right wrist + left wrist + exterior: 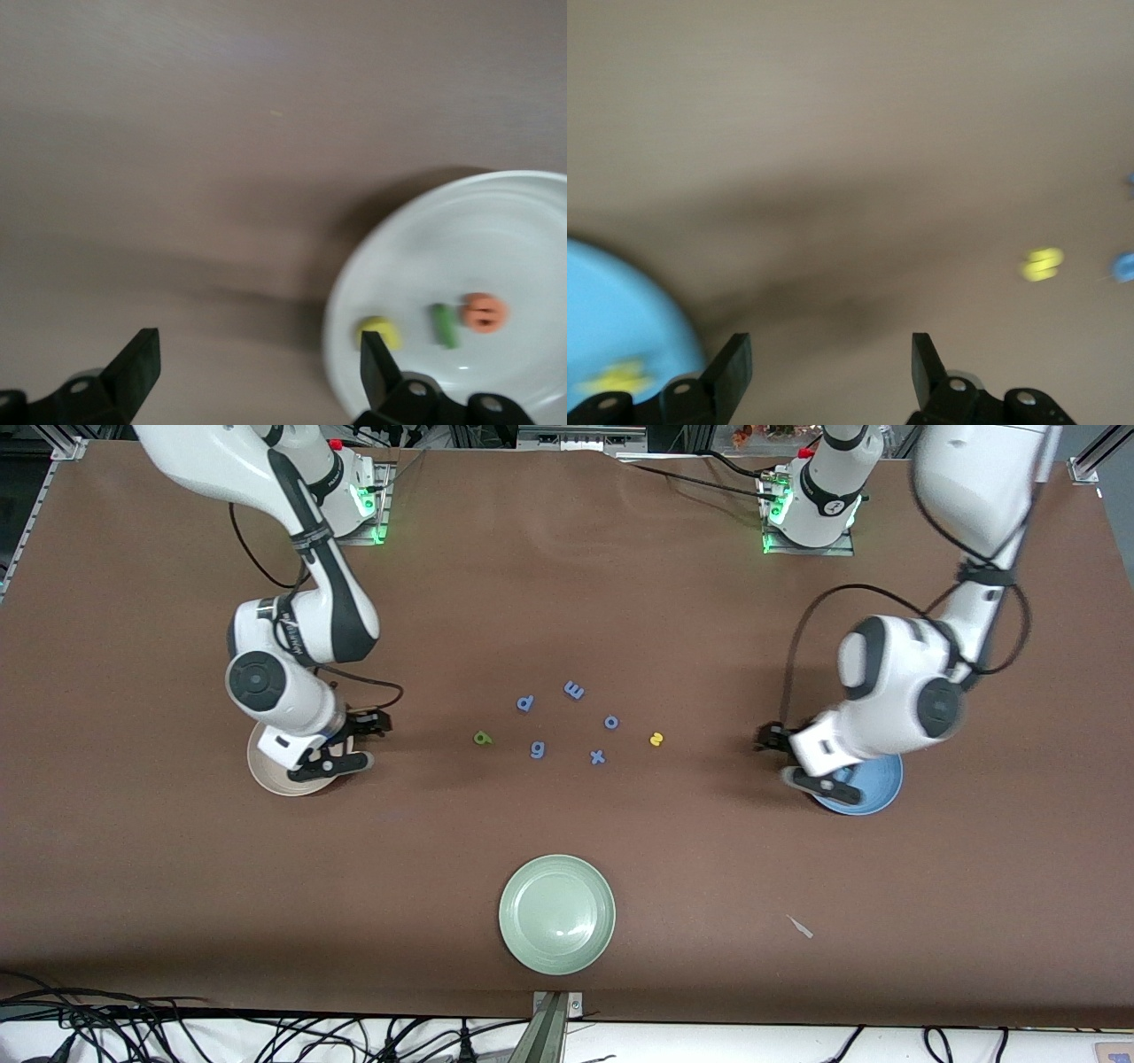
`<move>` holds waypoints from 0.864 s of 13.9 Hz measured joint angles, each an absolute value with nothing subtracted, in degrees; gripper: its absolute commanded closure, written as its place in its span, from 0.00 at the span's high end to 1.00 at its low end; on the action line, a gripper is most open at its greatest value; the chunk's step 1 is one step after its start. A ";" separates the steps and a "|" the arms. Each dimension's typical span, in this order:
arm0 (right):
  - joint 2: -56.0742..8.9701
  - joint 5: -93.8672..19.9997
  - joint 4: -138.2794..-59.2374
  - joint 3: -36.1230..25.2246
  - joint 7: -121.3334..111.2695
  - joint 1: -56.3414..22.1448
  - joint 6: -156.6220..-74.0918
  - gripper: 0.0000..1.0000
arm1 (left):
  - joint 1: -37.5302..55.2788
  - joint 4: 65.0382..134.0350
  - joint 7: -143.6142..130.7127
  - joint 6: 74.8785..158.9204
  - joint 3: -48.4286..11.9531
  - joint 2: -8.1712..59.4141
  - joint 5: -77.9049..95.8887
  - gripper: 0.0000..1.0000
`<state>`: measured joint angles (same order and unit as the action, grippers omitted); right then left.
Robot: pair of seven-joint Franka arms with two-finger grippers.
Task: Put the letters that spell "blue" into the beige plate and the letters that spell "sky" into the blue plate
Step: 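Grasp the green b with the right gripper while the left gripper grasps the yellow s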
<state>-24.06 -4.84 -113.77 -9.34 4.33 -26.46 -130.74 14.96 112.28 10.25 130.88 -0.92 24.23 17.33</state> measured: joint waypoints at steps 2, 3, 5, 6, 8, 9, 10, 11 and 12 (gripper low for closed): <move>-25.31 -4.87 -111.87 -7.73 11.32 -27.59 -130.75 1.00 | 23.52 112.87 0.30 136.39 -1.14 25.59 17.34 0.81; -26.12 -4.91 -110.79 -7.23 14.72 -28.25 -130.76 1.00 | 27.04 113.06 -3.40 139.23 -1.18 26.94 17.33 0.81; -28.03 -4.96 -108.60 -6.75 21.12 -29.88 -130.87 1.00 | 31.87 113.14 -7.58 143.29 -1.14 29.92 17.33 0.81; -29.02 -4.99 -107.55 -6.71 24.07 -30.89 -131.07 1.00 | 32.84 113.12 -8.20 144.50 -1.12 31.06 17.33 0.81; -31.24 -5.02 -105.80 -6.64 29.92 -33.00 -132.70 1.00 | 32.87 113.10 -8.22 145.05 -0.64 32.17 17.34 0.81; -32.35 -5.02 -105.18 -6.58 32.40 -34.05 -133.86 1.00 | 32.71 113.09 -8.14 145.05 -0.30 32.40 17.34 0.81; -33.50 -5.03 -104.56 -6.54 34.82 -35.10 -134.92 1.00 | 32.58 113.04 -8.08 145.05 -0.08 32.60 17.34 0.81; -34.62 -5.03 -103.91 -6.52 37.06 -36.10 -135.80 1.00 | 32.51 112.94 -8.04 145.05 0.03 32.77 17.33 0.81; -35.62 -5.03 -103.21 -6.52 38.95 -36.95 -136.37 1.00 | 32.51 112.91 -7.94 145.05 0.05 32.88 16.97 0.81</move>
<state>-35.62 -5.03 -103.21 -6.52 38.95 -36.95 -136.37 32.51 112.91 -7.94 145.05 0.05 32.88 16.97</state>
